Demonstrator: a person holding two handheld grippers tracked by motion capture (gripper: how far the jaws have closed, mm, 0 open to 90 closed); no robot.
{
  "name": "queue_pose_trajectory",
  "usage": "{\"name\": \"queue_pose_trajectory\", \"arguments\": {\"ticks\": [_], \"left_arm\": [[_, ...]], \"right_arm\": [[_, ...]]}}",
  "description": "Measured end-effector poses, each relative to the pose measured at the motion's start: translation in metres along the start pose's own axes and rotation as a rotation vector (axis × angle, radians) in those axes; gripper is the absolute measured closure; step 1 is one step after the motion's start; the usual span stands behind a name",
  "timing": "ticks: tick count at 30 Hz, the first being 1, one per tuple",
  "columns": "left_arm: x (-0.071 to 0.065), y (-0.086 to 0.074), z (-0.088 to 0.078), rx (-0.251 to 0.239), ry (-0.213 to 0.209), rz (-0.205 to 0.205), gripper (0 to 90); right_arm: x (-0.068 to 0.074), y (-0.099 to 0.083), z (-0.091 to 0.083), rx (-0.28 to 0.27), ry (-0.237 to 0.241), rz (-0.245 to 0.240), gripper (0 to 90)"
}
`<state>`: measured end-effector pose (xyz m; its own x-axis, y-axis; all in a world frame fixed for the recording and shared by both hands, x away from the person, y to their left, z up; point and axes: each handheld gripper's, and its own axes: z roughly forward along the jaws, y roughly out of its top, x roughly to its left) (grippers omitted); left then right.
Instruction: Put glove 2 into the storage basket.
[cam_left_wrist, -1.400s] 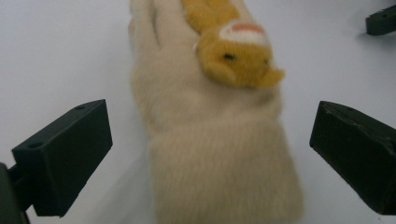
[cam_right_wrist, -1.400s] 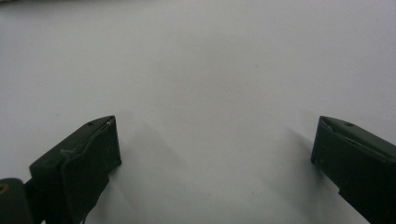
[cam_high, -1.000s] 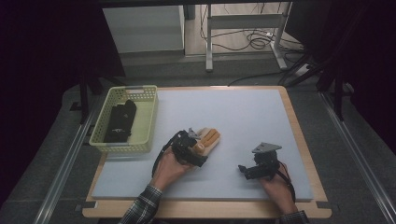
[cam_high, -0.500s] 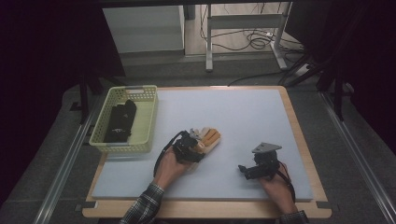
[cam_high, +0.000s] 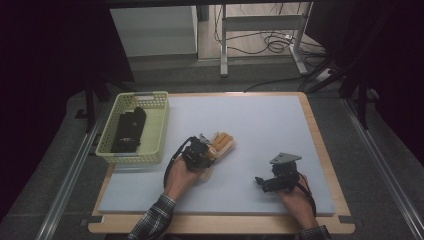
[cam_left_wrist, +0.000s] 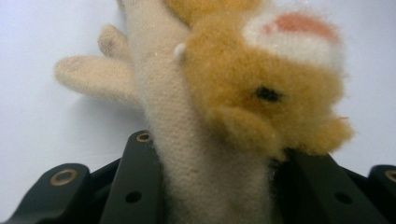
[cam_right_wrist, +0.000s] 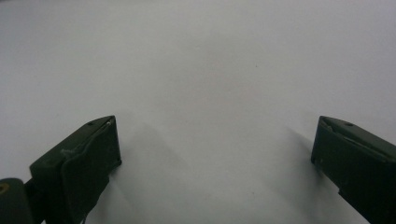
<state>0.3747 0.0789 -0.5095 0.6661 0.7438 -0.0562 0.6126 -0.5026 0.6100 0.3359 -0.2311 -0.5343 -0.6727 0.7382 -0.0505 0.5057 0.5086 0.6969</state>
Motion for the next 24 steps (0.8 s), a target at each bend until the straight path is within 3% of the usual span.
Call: {"name": "queue_pose_trajectory", "arguments": {"ticks": [9, 24], "left_arm": [[0.016, 0.016, -0.023, -0.02, 0.054, -0.045, 63.7], [0.063, 0.035, -0.074, -0.051, 0.167, -0.138, 62.8]], "right_arm": [[0.0, 0.0, 0.0, -0.001, 0.0, 0.0, 0.9], [0.0, 0.0, 0.0, -0.002, -0.001, -0.004, 0.9]]}}
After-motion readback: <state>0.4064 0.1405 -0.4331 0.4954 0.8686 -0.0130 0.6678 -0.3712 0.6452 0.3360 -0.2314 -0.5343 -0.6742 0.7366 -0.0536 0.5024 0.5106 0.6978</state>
